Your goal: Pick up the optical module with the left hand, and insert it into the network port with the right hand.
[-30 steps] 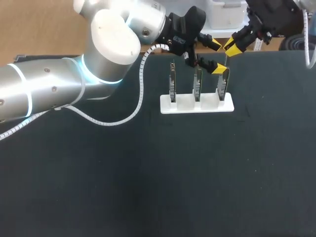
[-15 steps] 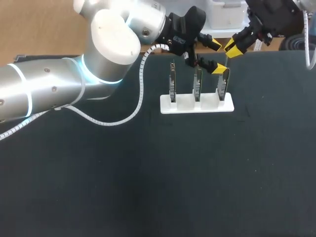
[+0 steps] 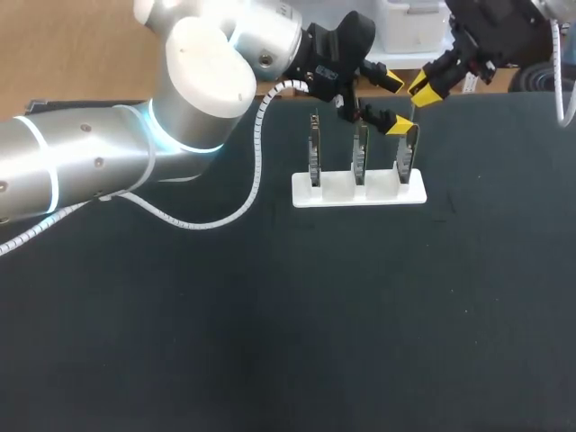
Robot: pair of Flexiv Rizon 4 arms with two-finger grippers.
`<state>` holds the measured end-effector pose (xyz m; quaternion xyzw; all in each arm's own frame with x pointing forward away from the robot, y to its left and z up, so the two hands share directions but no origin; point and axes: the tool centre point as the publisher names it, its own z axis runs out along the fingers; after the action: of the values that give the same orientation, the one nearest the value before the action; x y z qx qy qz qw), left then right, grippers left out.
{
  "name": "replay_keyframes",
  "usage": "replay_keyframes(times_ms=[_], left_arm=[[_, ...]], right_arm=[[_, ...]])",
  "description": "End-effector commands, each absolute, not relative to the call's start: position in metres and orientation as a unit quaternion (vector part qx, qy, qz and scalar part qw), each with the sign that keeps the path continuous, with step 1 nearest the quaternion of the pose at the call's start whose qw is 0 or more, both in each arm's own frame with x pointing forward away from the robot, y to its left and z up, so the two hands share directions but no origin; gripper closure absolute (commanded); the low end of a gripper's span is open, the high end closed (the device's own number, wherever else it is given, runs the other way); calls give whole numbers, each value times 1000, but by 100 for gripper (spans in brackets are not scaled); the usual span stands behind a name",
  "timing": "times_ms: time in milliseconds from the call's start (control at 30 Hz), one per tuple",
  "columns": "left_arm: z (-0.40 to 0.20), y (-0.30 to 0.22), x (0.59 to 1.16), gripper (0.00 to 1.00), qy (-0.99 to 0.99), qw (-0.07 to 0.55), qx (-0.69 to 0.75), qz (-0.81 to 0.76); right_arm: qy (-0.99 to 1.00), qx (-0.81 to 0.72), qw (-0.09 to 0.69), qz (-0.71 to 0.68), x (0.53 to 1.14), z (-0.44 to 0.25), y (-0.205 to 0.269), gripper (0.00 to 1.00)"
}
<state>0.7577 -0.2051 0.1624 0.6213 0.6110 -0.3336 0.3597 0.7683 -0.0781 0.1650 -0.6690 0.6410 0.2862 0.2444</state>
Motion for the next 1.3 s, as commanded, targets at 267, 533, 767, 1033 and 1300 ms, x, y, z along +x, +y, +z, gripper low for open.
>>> replay_keyframes(times_ms=[267,533,767,1033,1300], left_arm=[[162,-205,757,0,611,361,621,-333],[162,-205,757,0,611,361,621,-333],[162,-205,757,0,611,361,621,-333],[162,-205,757,0,611,361,621,-333],[162,-205,757,0,611,361,621,-333]], right_arm=[[643,-666,242,290,770,160,-79,100],[645,-663,242,293,770,158,-80,100],[648,-658,246,294,770,158,-80,0],[655,-641,272,295,769,166,-84,0],[659,-618,305,302,765,174,-96,0]])
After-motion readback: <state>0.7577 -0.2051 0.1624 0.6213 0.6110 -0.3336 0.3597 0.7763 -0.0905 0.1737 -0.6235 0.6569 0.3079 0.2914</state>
